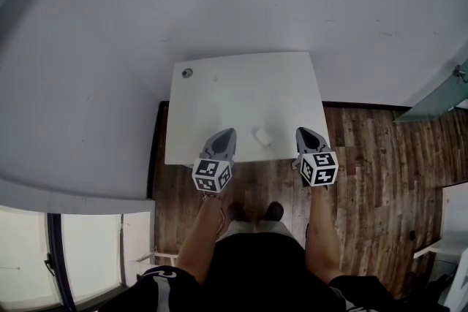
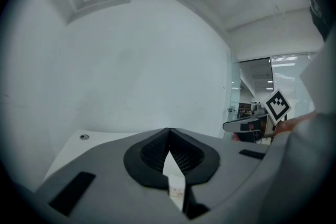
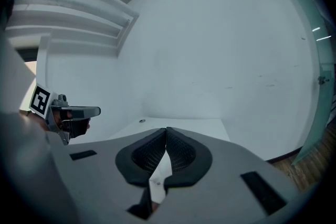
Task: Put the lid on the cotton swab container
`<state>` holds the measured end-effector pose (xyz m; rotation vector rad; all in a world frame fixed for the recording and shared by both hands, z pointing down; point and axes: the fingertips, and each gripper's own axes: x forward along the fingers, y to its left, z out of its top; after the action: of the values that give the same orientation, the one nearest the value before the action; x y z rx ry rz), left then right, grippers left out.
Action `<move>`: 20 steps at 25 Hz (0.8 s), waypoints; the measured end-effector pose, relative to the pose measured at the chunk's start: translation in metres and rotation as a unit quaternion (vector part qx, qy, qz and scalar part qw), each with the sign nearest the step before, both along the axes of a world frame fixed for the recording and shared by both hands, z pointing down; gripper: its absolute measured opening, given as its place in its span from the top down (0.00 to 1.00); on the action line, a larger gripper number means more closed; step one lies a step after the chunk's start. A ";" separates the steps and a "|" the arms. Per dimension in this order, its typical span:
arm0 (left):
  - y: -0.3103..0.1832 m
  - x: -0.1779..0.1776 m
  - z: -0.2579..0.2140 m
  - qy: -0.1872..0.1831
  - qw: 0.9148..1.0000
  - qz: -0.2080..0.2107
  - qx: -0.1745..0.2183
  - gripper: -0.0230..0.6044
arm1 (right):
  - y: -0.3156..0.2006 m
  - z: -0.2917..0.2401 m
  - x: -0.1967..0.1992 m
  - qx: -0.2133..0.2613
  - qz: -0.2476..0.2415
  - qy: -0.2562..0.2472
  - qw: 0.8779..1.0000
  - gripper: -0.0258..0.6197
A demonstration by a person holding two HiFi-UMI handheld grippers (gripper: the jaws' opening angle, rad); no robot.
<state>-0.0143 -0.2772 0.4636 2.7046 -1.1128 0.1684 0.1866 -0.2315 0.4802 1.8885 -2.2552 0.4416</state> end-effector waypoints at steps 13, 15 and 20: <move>-0.007 -0.007 -0.005 -0.012 1.000 -0.012 -0.002 0.92 | 0.013 -0.006 0.011 0.001 0.028 -0.004 1.000 0.94; -0.007 -0.009 -0.007 -0.014 1.000 -0.015 0.001 0.92 | 0.013 -0.008 0.009 0.003 0.028 -0.005 1.000 0.94; -0.006 -0.012 -0.008 -0.017 1.000 -0.016 0.002 0.92 | 0.013 -0.011 0.002 0.006 0.026 -0.005 1.000 0.94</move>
<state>-0.0266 -0.2829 0.4559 2.6958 -1.1667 0.2079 0.1886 -0.2186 0.4691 1.9581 -2.2242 0.4476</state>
